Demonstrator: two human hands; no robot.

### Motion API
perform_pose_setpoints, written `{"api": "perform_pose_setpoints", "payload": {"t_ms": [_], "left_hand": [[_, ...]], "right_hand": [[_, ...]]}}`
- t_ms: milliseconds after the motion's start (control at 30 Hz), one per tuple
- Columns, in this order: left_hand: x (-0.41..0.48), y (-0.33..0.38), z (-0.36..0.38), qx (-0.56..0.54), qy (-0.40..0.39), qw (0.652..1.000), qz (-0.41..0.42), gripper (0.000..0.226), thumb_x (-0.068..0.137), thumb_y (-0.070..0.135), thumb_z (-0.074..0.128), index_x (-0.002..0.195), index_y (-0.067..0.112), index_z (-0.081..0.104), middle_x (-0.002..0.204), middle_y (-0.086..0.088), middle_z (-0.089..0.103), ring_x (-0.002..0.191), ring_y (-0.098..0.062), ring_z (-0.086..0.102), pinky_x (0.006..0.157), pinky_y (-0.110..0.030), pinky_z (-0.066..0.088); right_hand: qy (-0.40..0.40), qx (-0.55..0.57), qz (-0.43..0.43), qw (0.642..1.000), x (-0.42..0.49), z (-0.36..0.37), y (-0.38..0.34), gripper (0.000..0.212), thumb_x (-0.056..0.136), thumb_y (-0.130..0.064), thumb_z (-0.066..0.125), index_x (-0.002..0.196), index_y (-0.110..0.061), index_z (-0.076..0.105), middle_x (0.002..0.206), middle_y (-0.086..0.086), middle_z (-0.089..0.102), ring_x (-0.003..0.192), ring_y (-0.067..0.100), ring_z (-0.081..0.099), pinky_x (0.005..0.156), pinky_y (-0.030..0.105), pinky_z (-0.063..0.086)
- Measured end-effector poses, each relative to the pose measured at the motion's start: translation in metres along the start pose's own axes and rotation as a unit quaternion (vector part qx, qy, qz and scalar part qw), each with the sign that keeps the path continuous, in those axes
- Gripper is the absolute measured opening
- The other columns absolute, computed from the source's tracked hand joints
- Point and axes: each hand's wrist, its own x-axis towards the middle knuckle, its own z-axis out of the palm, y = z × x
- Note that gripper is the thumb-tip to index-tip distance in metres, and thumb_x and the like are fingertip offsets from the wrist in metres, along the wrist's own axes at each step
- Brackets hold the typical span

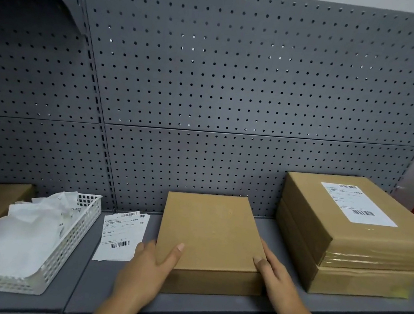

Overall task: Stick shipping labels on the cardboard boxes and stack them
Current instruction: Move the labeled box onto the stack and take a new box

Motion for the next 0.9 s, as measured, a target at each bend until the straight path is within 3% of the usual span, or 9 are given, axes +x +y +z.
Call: {"api": "perform_pose_setpoints", "payload": {"t_ms": [133, 200, 267, 367, 467, 667, 733, 800, 900], "left_hand": [[0.010, -0.006, -0.008, -0.037, -0.041, 0.998, 0.006, 0.076, 0.076, 0.095, 0.040, 0.118, 0.036, 0.061, 0.118, 0.008, 0.060, 0.108, -0.015, 0.064, 0.099, -0.040, 0.051], [0.017, -0.009, -0.013, -0.040, -0.052, 0.998, 0.008, 0.077, 0.077, 0.094, 0.039, 0.121, 0.034, 0.061, 0.124, 0.007, 0.064, 0.111, -0.015, 0.064, 0.099, -0.038, 0.051], [0.019, -0.009, -0.016, -0.021, -0.037, 0.999, 0.017, 0.075, 0.088, 0.081, 0.043, 0.134, 0.022, 0.053, 0.133, 0.001, 0.057, 0.119, -0.021, 0.061, 0.096, -0.035, 0.046], [0.015, -0.008, -0.018, -0.024, -0.001, 0.996, 0.086, 0.072, 0.098, 0.066, 0.047, 0.155, 0.026, 0.032, 0.136, 0.010, 0.041, 0.127, -0.014, 0.053, 0.102, -0.034, 0.045], [0.014, -0.009, -0.016, -0.061, -0.003, 0.985, 0.162, 0.068, 0.100, 0.057, 0.051, 0.158, 0.037, 0.023, 0.145, 0.015, 0.040, 0.130, -0.001, 0.048, 0.109, -0.029, 0.041], [0.019, -0.024, -0.013, -0.066, 0.007, 0.982, 0.178, 0.070, 0.100, 0.054, 0.054, 0.159, 0.027, 0.028, 0.152, 0.018, 0.035, 0.135, 0.001, 0.044, 0.115, -0.027, 0.039], [0.019, -0.029, -0.016, -0.076, 0.003, 0.982, 0.173, 0.067, 0.099, 0.057, 0.054, 0.157, 0.032, 0.033, 0.148, 0.021, 0.039, 0.131, 0.003, 0.047, 0.111, -0.027, 0.042], [0.021, -0.035, -0.020, -0.076, 0.007, 0.984, 0.159, 0.063, 0.097, 0.061, 0.053, 0.153, 0.038, 0.037, 0.145, 0.022, 0.044, 0.129, 0.002, 0.049, 0.108, -0.028, 0.044], [0.030, -0.054, -0.027, -0.026, 0.051, 0.991, 0.124, 0.054, 0.102, 0.057, 0.044, 0.148, 0.028, 0.050, 0.148, 0.012, 0.050, 0.131, -0.009, 0.050, 0.107, -0.030, 0.042]], "right_hand": [[0.008, -0.045, 0.002, 0.999, 0.003, -0.005, -0.010, 0.041, 0.106, -0.018, 0.052, 0.141, -0.041, 0.047, 0.133, -0.032, 0.063, 0.123, -0.014, 0.055, 0.095, 0.005, 0.041], [0.035, -0.093, -0.002, 0.995, 0.006, -0.007, -0.019, 0.057, 0.103, -0.028, 0.058, 0.155, -0.031, 0.035, 0.151, -0.020, 0.046, 0.135, 0.000, 0.046, 0.106, 0.019, 0.038], [0.063, -0.195, -0.032, 0.978, 0.009, -0.006, -0.029, 0.067, 0.100, -0.036, 0.058, 0.159, -0.024, 0.029, 0.152, -0.019, 0.035, 0.141, 0.003, 0.035, 0.112, 0.026, 0.033], [0.090, -0.292, -0.088, 0.948, 0.015, 0.005, -0.042, 0.057, 0.098, -0.046, 0.051, 0.150, -0.023, 0.047, 0.153, -0.012, 0.042, 0.142, 0.009, 0.038, 0.112, 0.030, 0.039], [0.077, -0.349, -0.131, 0.925, 0.018, 0.024, -0.053, 0.053, 0.095, -0.050, 0.041, 0.136, -0.023, 0.062, 0.146, -0.008, 0.051, 0.139, 0.014, 0.043, 0.111, 0.033, 0.042], [0.019, -0.397, -0.174, 0.901, 0.027, 0.058, -0.064, 0.044, 0.103, -0.042, 0.045, 0.142, -0.026, 0.057, 0.156, -0.006, 0.047, 0.149, 0.017, 0.034, 0.120, 0.032, 0.031], [0.006, -0.399, -0.161, 0.903, 0.028, 0.065, -0.060, 0.055, 0.103, -0.056, 0.034, 0.144, -0.027, 0.056, 0.157, -0.006, 0.045, 0.149, 0.017, 0.035, 0.120, 0.031, 0.030], [0.006, -0.407, -0.161, 0.899, 0.027, 0.068, -0.053, 0.079, 0.096, -0.074, 0.013, 0.144, -0.029, 0.057, 0.157, -0.007, 0.046, 0.147, 0.015, 0.037, 0.119, 0.029, 0.031], [0.021, -0.417, -0.174, 0.892, 0.028, 0.070, -0.045, 0.087, 0.092, -0.075, 0.003, 0.143, -0.031, 0.058, 0.156, -0.010, 0.048, 0.145, 0.013, 0.041, 0.117, 0.027, 0.032]]}}
